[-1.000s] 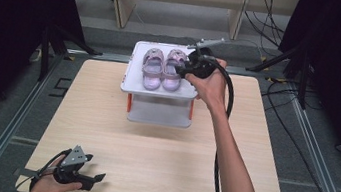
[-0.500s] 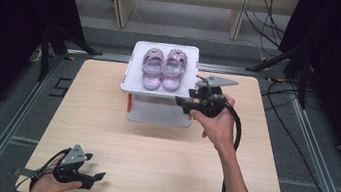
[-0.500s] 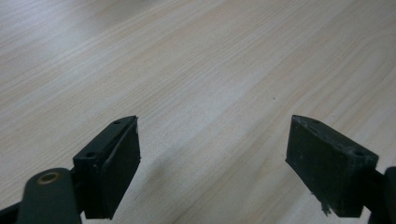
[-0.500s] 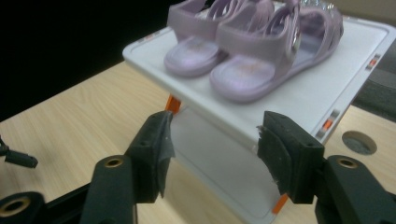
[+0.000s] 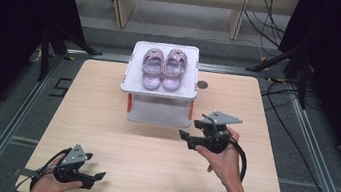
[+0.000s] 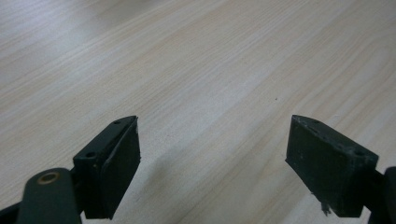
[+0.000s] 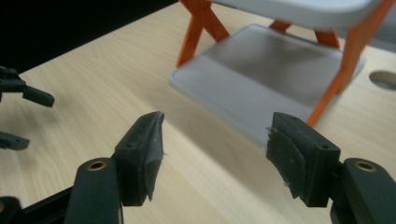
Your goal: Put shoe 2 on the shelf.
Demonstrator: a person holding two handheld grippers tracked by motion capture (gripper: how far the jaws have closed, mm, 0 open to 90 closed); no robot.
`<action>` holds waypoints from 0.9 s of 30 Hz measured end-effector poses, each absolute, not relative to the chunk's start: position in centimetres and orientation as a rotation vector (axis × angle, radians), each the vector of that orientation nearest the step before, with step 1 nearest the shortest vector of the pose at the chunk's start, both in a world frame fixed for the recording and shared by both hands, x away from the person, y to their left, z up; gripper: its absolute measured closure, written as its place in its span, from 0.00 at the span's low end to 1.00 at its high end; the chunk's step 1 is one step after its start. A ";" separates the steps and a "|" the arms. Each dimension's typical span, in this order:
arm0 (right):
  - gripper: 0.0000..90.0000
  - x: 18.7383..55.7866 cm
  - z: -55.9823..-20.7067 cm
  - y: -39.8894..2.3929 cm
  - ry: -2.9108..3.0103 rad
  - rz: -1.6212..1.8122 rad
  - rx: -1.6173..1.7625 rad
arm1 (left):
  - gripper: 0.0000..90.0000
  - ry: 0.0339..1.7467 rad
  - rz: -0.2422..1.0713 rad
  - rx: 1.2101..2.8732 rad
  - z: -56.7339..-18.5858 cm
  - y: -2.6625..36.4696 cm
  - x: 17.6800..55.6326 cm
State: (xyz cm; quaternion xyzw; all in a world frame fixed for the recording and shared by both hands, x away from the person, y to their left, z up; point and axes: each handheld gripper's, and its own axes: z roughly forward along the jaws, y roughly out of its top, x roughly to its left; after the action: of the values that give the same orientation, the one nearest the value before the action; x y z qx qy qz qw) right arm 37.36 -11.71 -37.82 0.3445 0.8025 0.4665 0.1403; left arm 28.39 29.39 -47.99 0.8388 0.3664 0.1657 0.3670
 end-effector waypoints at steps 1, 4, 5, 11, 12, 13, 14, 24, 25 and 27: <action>0.40 37.1 -38.4 -11.9 2.311 1.363 1.015 | 0.19 0.935 0.430 2.167 -48.0 29.4 28.4; 0.38 36.5 -39.8 -12.9 2.322 1.335 1.045 | 0.19 0.933 0.423 2.167 -48.3 29.4 28.2; 0.38 36.3 -40.2 -13.2 2.331 1.341 1.067 | 0.19 0.947 0.407 2.180 -48.2 29.5 28.1; 0.37 34.8 -42.2 -14.0 2.339 1.361 1.120 | 0.19 0.927 0.431 2.160 -48.0 29.6 28.2; 0.37 34.8 -42.2 -14.0 2.339 1.361 1.120 | 0.19 0.927 0.431 2.160 -48.0 29.6 28.2; 0.36 34.5 -42.4 -14.1 2.351 1.360 1.127 | 0.19 0.924 0.432 2.161 -48.0 29.6 28.2; 0.35 34.4 -42.6 -14.1 2.361 1.373 1.108 | 0.19 0.926 0.431 2.160 -48.0 29.6 28.2; 0.28 32.6 -45.1 -14.1 2.418 1.334 1.132 | 0.19 0.920 0.431 2.166 -48.0 29.7 28.2; 0.26 32.5 -45.3 -14.2 2.427 1.316 1.145 | 0.19 0.918 0.431 2.157 -48.1 29.7 28.2; 0.26 32.0 -45.6 -14.2 2.445 1.298 1.163 | 0.19 0.915 0.435 2.159 -48.0 29.8 28.2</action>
State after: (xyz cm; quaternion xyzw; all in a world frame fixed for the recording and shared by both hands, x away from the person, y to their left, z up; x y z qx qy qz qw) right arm 32.01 -14.22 -45.64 0.3864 0.8124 0.4312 0.0694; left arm 28.20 29.75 -48.05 0.8413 0.3564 0.1694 0.3694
